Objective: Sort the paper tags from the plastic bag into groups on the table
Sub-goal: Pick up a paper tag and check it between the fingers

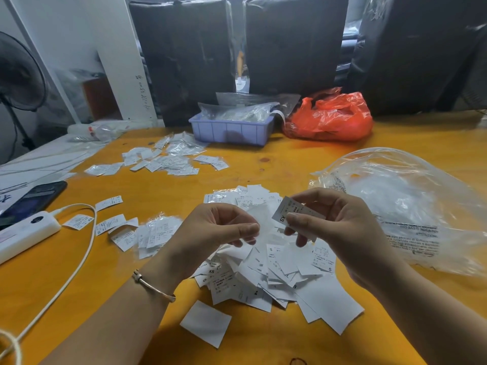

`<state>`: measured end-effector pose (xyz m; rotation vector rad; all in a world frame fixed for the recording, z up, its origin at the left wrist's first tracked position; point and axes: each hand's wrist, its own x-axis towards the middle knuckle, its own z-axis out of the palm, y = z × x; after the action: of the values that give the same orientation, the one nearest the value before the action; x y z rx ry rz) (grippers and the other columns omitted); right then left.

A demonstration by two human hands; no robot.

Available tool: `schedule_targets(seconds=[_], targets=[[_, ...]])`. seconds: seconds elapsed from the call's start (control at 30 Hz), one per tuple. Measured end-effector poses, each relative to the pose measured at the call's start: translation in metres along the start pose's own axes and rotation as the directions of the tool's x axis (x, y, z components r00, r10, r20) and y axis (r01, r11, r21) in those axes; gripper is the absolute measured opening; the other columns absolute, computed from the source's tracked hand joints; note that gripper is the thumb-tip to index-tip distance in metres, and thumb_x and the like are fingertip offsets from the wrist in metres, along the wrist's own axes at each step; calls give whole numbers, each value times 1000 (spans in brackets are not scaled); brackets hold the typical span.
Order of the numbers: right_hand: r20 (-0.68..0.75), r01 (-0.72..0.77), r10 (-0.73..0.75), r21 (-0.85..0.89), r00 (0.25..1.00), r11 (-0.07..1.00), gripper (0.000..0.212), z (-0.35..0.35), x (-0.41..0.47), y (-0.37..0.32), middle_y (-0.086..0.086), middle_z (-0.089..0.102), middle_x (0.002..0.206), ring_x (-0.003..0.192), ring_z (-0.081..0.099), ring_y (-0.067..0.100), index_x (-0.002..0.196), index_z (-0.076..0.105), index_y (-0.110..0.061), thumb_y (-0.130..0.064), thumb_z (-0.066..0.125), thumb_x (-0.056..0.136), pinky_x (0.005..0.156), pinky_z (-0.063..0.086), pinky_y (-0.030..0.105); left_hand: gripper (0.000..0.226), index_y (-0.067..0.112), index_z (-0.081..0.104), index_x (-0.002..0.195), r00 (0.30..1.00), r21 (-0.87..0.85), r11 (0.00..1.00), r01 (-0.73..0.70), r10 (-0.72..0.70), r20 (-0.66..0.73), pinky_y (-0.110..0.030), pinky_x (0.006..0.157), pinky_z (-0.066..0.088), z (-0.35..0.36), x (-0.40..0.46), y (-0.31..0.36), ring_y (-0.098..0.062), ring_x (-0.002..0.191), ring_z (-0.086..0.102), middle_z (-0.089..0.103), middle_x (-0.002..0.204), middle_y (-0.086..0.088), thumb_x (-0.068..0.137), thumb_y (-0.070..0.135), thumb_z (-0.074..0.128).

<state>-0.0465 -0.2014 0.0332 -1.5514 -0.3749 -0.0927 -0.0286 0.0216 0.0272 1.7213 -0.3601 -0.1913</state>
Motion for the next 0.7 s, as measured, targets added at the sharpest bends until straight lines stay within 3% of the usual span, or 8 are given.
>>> schedule_targets(seconds=[0.23, 0.53, 0.7], targets=[[29, -40, 42, -40, 999, 998, 34, 2, -1, 0, 14, 73, 72, 54, 65, 22, 100, 66, -8, -16, 77, 69, 54, 52, 24, 12, 16, 79, 80, 1000, 17, 1000, -3, 2, 17, -22, 65, 53, 1, -1, 0, -18, 74, 70, 74, 78, -10, 72, 26, 78], [146, -62, 86, -158, 986, 985, 21, 2, -3, 3, 12, 73, 72, 55, 65, 18, 95, 66, -9, -10, 76, 76, 55, 51, 22, 11, 17, 79, 78, 999, 33, 999, 13, -15, 37, -21, 63, 52, 2, -1, 2, -16, 72, 70, 75, 78, -7, 75, 28, 76], [174, -81, 116, -200, 978, 977, 18, 3, -2, 6, 10, 70, 72, 60, 64, 20, 102, 63, -12, -13, 68, 85, 57, 50, 25, 12, 17, 79, 78, 997, 47, 999, 7, -11, 72, -21, 63, 52, 4, -1, 2, -15, 71, 69, 74, 76, -7, 79, 29, 79]])
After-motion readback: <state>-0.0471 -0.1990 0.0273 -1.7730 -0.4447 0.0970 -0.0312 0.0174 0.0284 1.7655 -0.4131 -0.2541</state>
